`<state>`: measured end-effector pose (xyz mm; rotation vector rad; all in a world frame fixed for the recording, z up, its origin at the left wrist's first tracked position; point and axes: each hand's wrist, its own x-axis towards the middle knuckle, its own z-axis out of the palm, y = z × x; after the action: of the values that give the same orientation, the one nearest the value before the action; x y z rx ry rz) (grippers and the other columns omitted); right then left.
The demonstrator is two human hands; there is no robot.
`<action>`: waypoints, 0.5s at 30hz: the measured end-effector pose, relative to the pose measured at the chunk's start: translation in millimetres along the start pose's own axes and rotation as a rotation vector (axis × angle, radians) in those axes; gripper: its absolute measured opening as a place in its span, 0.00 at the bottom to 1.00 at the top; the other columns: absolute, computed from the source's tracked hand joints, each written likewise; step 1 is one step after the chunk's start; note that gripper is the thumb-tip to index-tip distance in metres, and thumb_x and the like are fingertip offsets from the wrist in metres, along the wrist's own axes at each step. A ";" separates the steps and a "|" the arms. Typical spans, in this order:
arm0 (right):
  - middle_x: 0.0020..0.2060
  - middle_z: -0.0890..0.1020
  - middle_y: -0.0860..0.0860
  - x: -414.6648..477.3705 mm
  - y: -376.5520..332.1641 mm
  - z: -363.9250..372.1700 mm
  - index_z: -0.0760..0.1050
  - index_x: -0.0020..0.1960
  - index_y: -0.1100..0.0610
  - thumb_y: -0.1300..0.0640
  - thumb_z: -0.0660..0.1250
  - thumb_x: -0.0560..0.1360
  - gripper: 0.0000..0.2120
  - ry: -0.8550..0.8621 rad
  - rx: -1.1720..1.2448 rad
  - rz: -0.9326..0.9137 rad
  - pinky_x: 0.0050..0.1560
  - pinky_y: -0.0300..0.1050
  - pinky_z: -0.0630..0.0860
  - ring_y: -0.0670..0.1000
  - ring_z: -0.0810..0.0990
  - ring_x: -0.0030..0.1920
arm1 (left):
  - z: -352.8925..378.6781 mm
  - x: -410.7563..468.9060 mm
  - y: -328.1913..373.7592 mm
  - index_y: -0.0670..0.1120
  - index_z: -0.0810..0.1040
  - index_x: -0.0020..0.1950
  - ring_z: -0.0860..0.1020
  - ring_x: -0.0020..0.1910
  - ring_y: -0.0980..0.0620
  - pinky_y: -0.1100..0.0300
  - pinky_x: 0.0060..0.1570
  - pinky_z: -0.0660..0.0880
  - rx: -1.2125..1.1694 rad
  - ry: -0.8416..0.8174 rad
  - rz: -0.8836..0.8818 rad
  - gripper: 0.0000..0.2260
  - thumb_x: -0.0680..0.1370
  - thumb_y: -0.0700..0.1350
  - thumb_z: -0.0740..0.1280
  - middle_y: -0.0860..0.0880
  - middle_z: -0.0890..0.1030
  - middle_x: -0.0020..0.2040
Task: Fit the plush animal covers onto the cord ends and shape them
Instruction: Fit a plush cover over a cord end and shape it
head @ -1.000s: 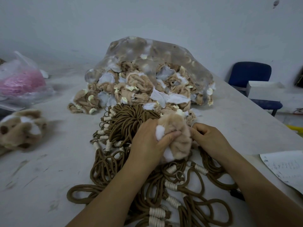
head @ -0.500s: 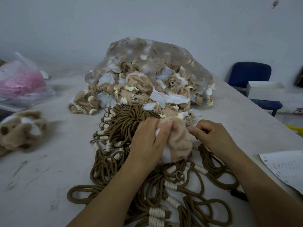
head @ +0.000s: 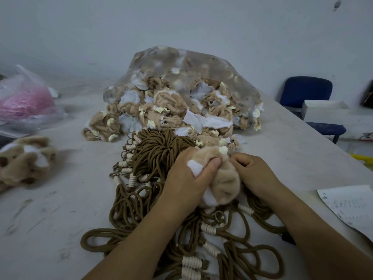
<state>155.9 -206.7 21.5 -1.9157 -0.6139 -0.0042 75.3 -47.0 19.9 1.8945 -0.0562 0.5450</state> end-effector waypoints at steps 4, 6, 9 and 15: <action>0.29 0.75 0.53 -0.3 -0.5 8.2 0.73 0.36 0.65 0.43 0.66 0.71 0.23 -0.008 0.099 0.076 0.32 0.41 0.68 0.47 0.72 0.31 | 0.5 3.0 -2.0 0.48 0.80 0.56 0.79 0.53 0.54 0.52 0.53 0.77 -0.061 -0.008 0.033 0.19 0.74 0.60 0.66 0.49 0.81 0.52; 0.33 0.77 0.57 2.5 3.5 8.7 0.75 0.44 0.69 0.52 0.66 0.76 0.18 0.018 0.124 0.136 0.36 0.46 0.71 0.51 0.74 0.35 | 0.0 3.6 -3.2 0.45 0.78 0.55 0.79 0.52 0.47 0.45 0.52 0.76 -0.056 -0.002 0.059 0.25 0.75 0.65 0.60 0.45 0.79 0.50; 0.31 0.77 0.58 4.4 4.3 5.8 0.77 0.41 0.63 0.52 0.66 0.76 0.14 0.055 0.070 0.124 0.37 0.45 0.70 0.49 0.74 0.35 | -2.0 0.3 -2.6 0.46 0.74 0.53 0.77 0.51 0.45 0.42 0.52 0.75 -0.091 0.041 0.027 0.26 0.75 0.67 0.55 0.44 0.77 0.50; 0.34 0.73 0.43 5.0 -0.8 -8.3 0.71 0.34 0.45 0.32 0.52 0.73 0.20 0.149 -0.413 -0.167 0.44 0.42 0.59 0.39 0.68 0.41 | -7.1 3.7 -0.1 0.46 0.73 0.46 0.77 0.44 0.48 0.46 0.44 0.76 -0.042 0.112 -0.033 0.22 0.76 0.65 0.59 0.46 0.78 0.45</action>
<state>162.2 -211.5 27.2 -2.2280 -0.7106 -0.4050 76.2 -39.8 23.3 1.8179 0.0367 0.6219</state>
